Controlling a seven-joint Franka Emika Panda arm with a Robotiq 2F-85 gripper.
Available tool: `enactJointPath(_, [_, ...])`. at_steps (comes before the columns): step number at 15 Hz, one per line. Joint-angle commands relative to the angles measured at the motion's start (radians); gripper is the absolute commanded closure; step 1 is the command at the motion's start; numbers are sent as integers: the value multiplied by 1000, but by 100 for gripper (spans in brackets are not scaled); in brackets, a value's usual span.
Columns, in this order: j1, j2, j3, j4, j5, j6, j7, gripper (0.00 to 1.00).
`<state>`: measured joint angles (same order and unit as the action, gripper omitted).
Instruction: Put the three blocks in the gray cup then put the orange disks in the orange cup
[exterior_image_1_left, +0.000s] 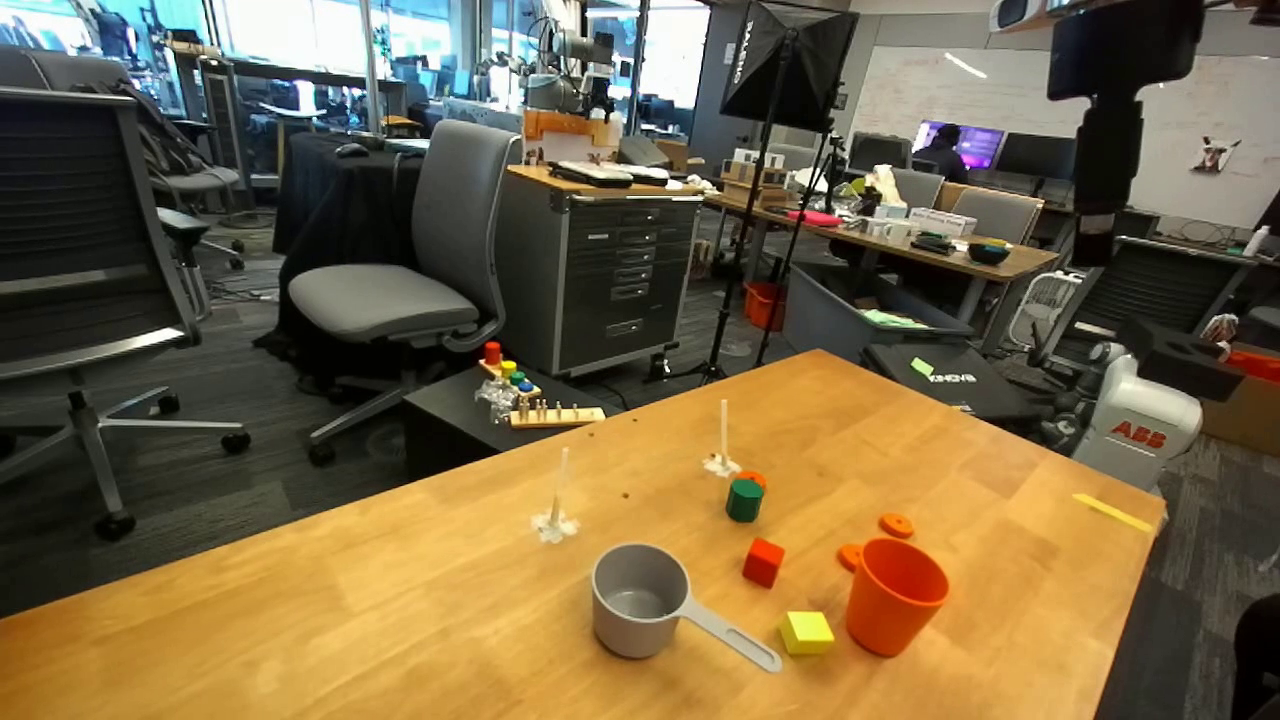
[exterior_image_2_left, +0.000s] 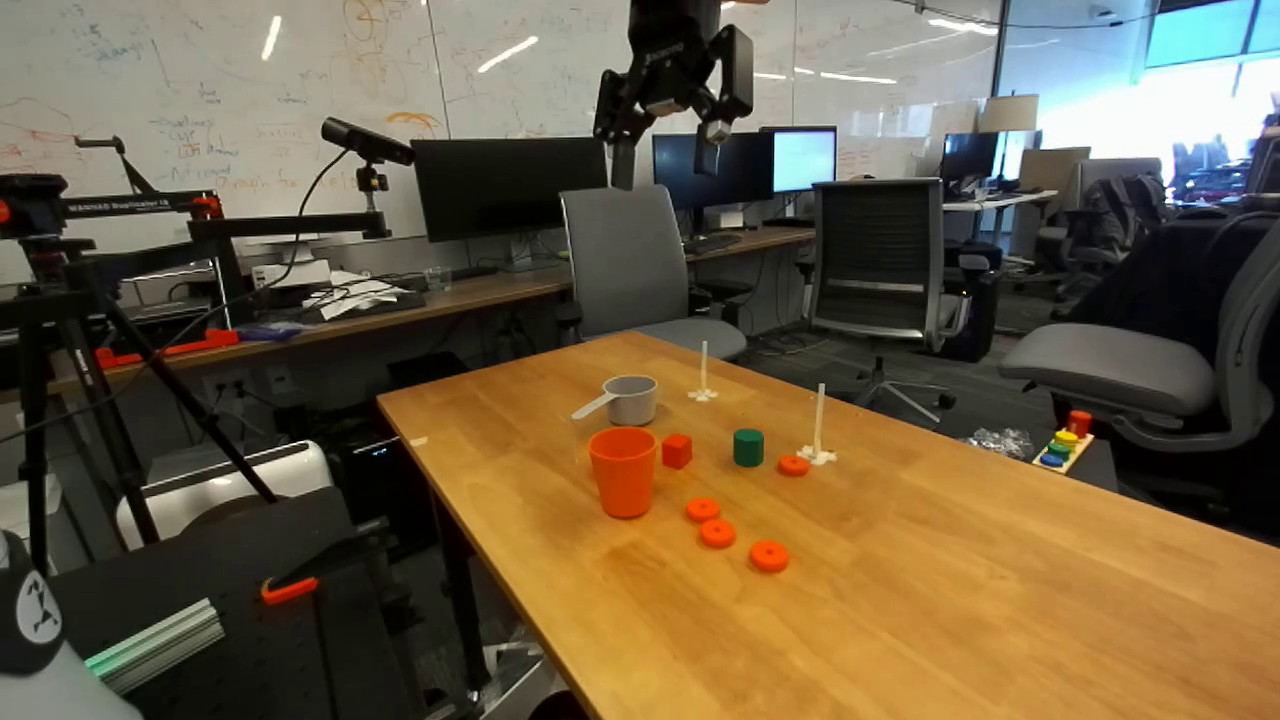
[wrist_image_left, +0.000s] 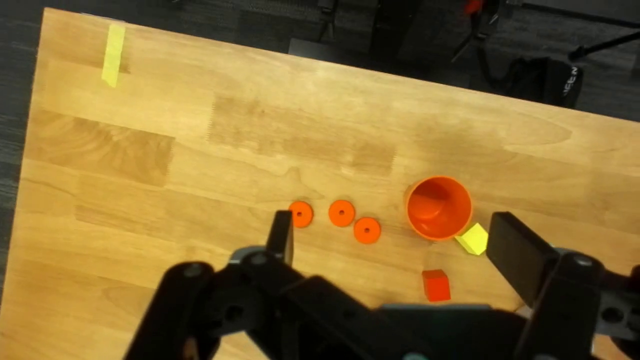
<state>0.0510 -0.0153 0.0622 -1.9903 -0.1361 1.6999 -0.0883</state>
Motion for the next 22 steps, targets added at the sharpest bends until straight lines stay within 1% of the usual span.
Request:
enactJointPath(1, [2, 6, -2, 9, 0, -7, -2, 0])
enactJointPath(2, [4, 24, 0, 25, -19, -15, -37, 0])
enactJointPath(3, [12, 57, 7, 62, -67, -54, -32, 0])
enactJointPath(7, [35, 175, 23, 165, -128, -108, -61, 0])
enactJointPath(10, [58, 273, 40, 243, -136, -121, -78, 0])
enactJointPath(14, [85, 403, 58, 360, -108, -124, -90, 0])
enactJointPath(19, [97, 567, 36, 522, -126, -125, -72, 0])
enactJointPath(21, [97, 626, 21, 588, -130, -139, -67, 0])
enactJointPath(22, [93, 658, 13, 633, -119, -166, -68, 0])
